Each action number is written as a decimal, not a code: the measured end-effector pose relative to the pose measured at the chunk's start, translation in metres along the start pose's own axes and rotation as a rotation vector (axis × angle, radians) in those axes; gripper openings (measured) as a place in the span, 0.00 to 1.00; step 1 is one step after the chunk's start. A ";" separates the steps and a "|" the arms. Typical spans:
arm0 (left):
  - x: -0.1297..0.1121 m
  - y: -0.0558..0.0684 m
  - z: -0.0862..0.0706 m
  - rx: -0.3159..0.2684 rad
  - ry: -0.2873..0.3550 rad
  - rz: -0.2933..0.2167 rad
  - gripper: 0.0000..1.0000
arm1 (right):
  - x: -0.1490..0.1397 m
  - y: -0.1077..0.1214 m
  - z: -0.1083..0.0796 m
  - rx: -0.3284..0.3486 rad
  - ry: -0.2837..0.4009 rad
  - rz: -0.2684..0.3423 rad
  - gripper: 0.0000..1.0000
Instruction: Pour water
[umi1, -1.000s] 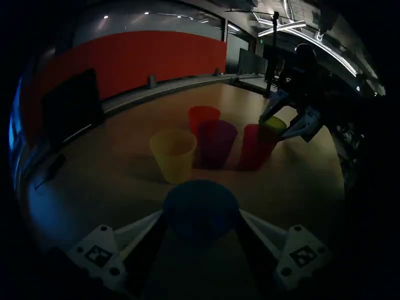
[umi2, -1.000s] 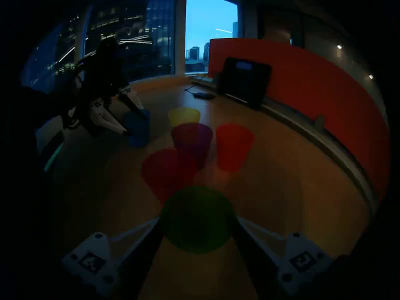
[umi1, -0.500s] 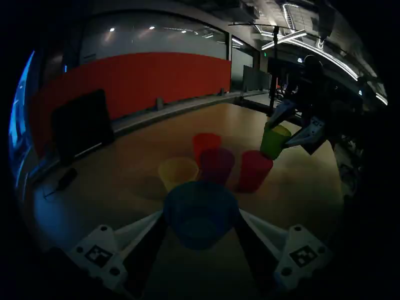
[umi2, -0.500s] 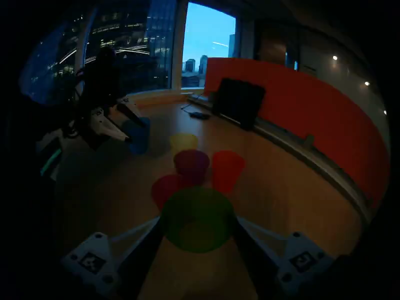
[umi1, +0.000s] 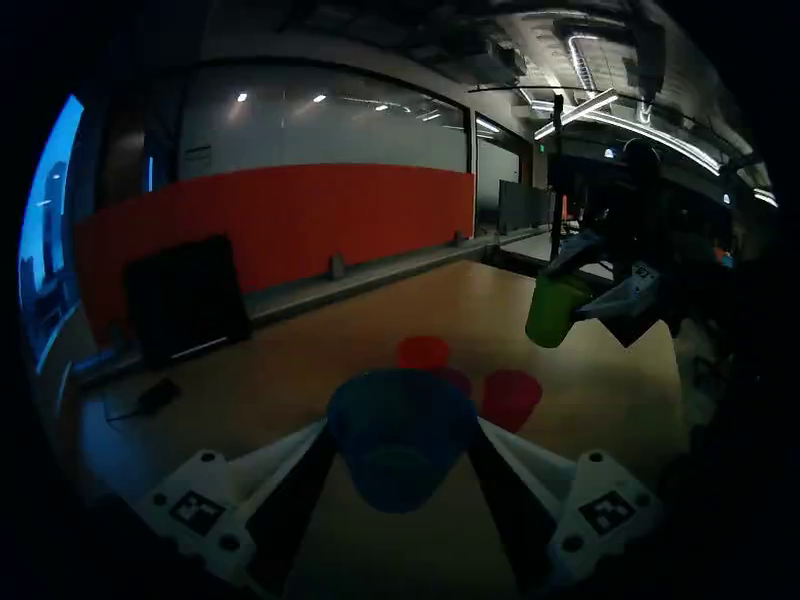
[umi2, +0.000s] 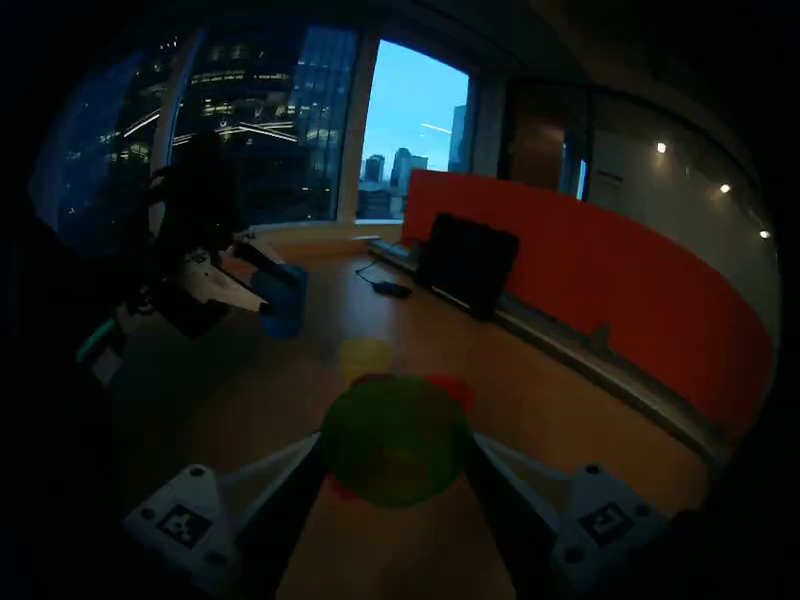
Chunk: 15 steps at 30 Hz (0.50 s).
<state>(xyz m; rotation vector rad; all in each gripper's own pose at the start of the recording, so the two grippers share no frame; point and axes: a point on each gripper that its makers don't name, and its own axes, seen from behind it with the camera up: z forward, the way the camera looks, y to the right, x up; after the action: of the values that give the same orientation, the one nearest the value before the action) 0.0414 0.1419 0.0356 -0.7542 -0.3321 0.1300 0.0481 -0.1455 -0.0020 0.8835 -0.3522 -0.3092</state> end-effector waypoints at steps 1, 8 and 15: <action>0.005 0.000 -0.002 0.001 0.013 -0.002 0.87 | 0.005 0.000 -0.001 -0.004 0.012 0.000 0.93; 0.037 -0.003 -0.013 0.016 0.104 -0.036 0.87 | 0.040 0.001 -0.007 -0.035 0.109 0.024 0.93; 0.060 -0.001 -0.021 0.025 0.161 -0.045 0.87 | 0.072 0.003 -0.013 -0.062 0.204 0.037 0.92</action>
<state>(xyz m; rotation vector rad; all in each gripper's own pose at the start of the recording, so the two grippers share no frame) 0.1050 0.1415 0.0365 -0.7266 -0.1940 0.0312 0.1188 -0.1642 0.0050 0.8380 -0.1689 -0.1932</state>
